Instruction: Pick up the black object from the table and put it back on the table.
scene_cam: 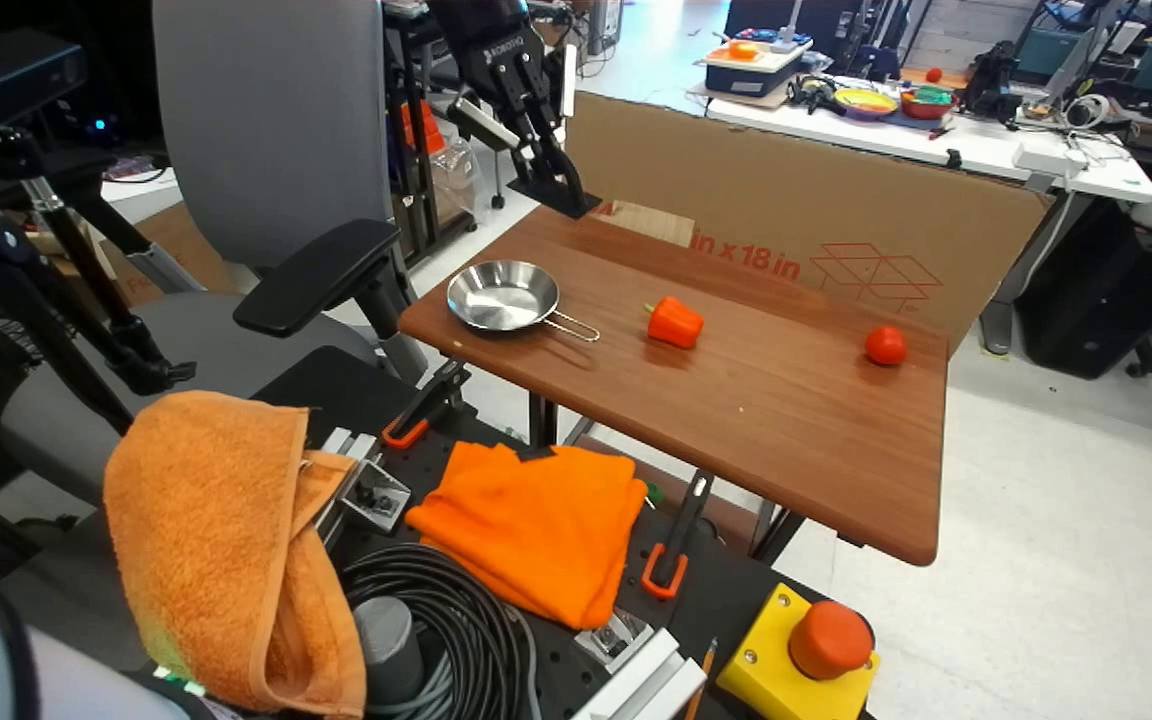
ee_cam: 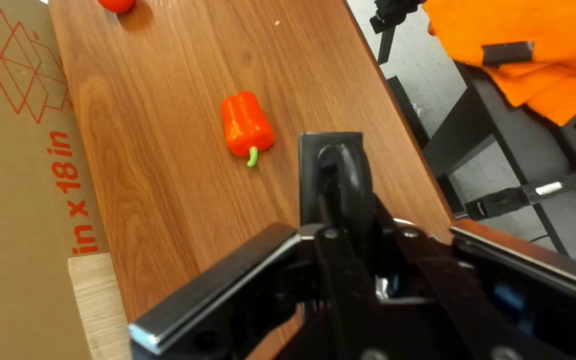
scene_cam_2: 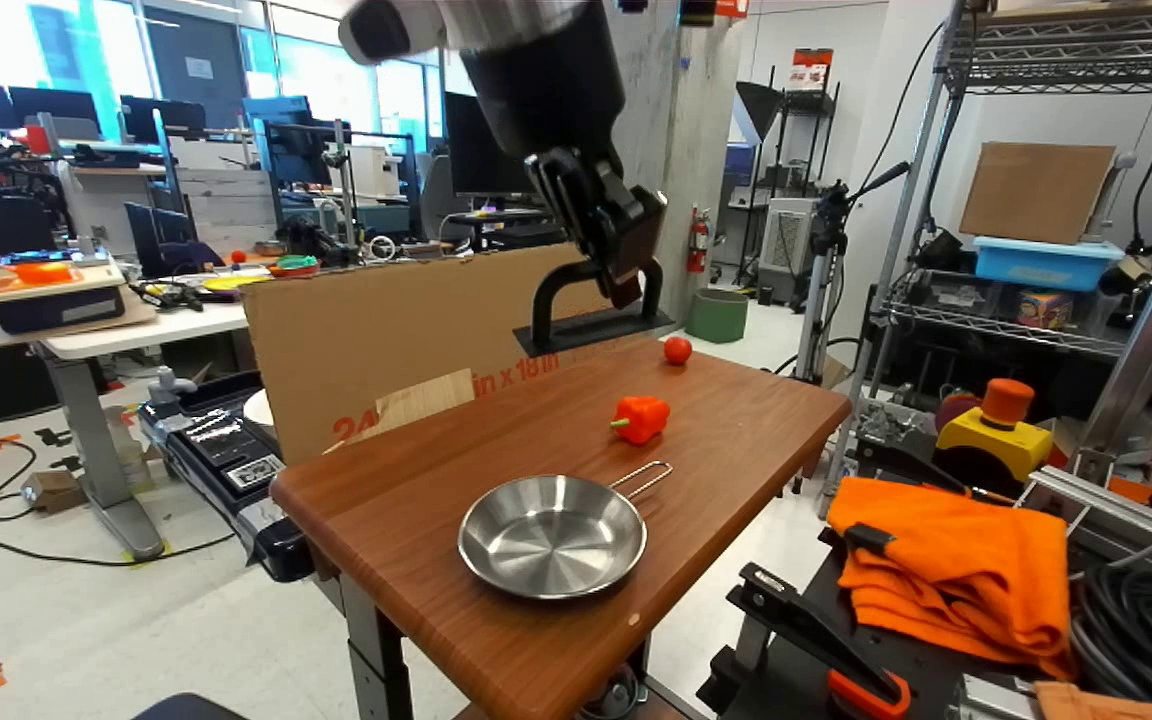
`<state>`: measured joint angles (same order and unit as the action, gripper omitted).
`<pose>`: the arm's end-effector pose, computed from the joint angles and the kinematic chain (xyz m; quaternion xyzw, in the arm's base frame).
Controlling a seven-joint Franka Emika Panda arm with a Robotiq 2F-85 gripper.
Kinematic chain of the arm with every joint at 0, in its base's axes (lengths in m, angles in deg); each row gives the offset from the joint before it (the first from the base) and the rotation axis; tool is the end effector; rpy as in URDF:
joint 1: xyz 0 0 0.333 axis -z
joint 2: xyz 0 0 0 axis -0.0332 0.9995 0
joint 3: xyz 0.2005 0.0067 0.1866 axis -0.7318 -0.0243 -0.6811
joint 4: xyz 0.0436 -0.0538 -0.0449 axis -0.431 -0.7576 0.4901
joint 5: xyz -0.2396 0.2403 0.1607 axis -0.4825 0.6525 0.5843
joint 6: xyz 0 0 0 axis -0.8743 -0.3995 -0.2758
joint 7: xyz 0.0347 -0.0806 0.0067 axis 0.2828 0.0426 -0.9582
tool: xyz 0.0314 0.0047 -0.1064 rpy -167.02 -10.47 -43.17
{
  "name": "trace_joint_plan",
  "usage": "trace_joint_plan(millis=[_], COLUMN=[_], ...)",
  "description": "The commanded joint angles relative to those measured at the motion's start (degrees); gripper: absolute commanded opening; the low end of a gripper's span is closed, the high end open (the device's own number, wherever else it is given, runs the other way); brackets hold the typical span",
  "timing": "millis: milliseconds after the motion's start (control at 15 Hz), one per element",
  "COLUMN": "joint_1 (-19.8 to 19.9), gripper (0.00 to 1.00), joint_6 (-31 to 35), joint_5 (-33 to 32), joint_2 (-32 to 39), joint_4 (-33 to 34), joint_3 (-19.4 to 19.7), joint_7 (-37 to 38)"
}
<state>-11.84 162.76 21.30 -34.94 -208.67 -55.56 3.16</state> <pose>0.4722 0.2025 0.2625 0.7911 0.5452 -0.1424 0.2379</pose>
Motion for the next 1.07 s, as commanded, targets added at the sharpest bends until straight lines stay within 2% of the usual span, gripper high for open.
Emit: trace_joint_plan(millis=[0, 200, 400, 733, 1000], joint_1=[-0.2, -1.1, -1.6, -0.5, 0.8], gripper=[0.04, 0.04, 0.04, 0.04, 0.04], joint_6=[0.6, 0.5, 1.3, 3.8, 3.5], joint_5=[7.9, 16.8, 22.6, 22.2, 26.1], joint_2=[-8.5, -12.9, -15.6, -19.5, -20.9], joint_4=[-3.4, -3.8, -4.4, -6.6, -7.1], joint_3=[-2.2, -3.5, -3.1, -1.5, 0.3], joint_7=[-1.8, -2.9, -2.4, 10.0, 17.2])
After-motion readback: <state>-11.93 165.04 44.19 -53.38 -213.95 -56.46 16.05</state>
